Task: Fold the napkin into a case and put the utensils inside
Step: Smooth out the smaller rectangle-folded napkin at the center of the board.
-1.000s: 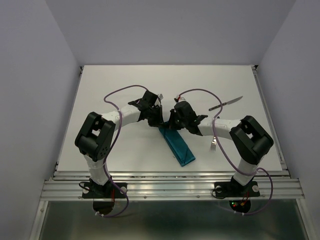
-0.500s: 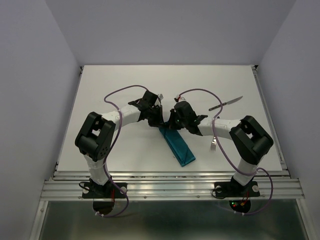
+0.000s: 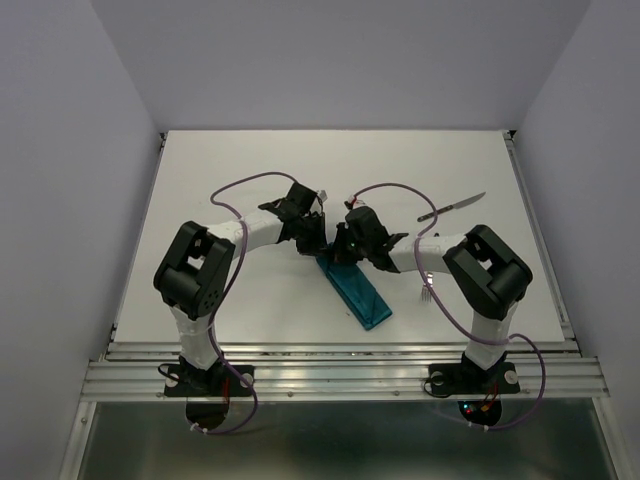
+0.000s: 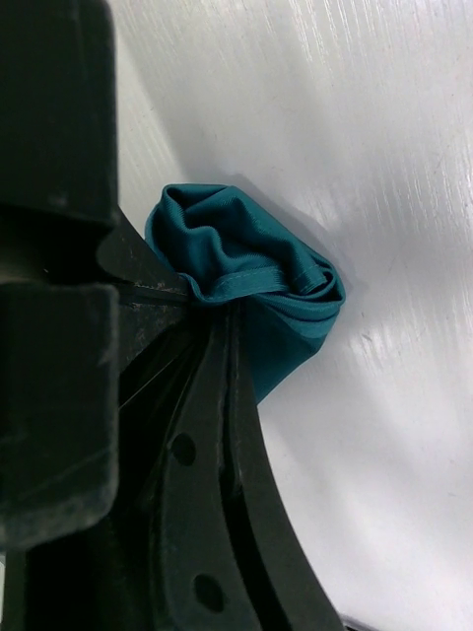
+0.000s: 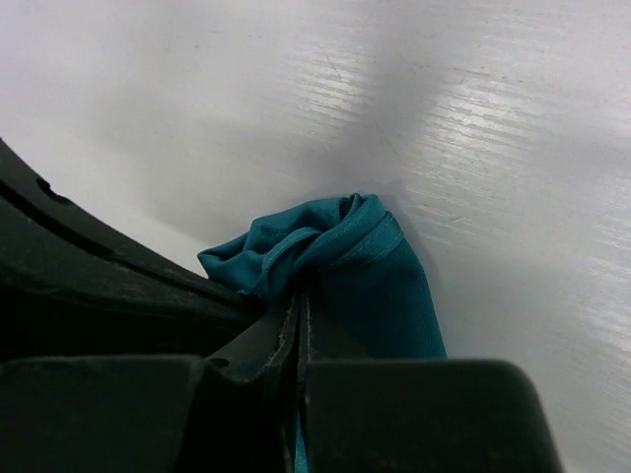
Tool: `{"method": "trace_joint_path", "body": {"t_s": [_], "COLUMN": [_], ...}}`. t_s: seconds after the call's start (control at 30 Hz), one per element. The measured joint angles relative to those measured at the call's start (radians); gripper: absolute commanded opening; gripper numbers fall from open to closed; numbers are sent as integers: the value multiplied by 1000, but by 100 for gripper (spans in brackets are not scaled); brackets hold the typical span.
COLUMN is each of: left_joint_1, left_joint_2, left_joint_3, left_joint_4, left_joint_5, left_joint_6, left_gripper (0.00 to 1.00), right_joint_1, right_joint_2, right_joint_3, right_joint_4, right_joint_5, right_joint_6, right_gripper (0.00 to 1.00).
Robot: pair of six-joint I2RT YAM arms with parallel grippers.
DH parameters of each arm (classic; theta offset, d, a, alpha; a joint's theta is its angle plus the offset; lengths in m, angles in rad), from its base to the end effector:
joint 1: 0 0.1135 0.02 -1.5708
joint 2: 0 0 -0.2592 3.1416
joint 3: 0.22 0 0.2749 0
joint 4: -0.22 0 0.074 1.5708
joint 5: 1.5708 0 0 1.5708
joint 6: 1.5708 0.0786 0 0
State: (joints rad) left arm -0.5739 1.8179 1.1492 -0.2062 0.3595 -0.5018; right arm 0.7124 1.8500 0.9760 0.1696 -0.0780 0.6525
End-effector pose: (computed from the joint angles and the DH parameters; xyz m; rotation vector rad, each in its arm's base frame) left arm 0.3425 -0.2543 0.1323 0.2632 2.5749 -0.8830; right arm 0.3182 0.2829 0.0968 -0.1153 2.4012 0.7739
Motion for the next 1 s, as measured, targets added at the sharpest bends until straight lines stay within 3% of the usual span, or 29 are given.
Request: {"method": "trace_joint_path", "body": {"t_s": [0.43,0.73,1.0], "left_joint_1": [7,6,6], "left_joint_2": [29,29,24], "left_joint_3": [9,14,21], "left_joint_4": [-2,-13,-23], "left_joint_5": [0,-1,-6], "left_joint_6": [6,6,6], "left_gripper": [0,26,30], "right_joint_1": [-8,-8,-8], "right_joint_2": [0,-30,-130], "right_joint_3": [-28,-41,-43], "right_joint_4": [48,24,-38], "right_joint_5": [-35,-29,0], "right_joint_6": [30,37,33], "right_gripper": [1,1,2]}}
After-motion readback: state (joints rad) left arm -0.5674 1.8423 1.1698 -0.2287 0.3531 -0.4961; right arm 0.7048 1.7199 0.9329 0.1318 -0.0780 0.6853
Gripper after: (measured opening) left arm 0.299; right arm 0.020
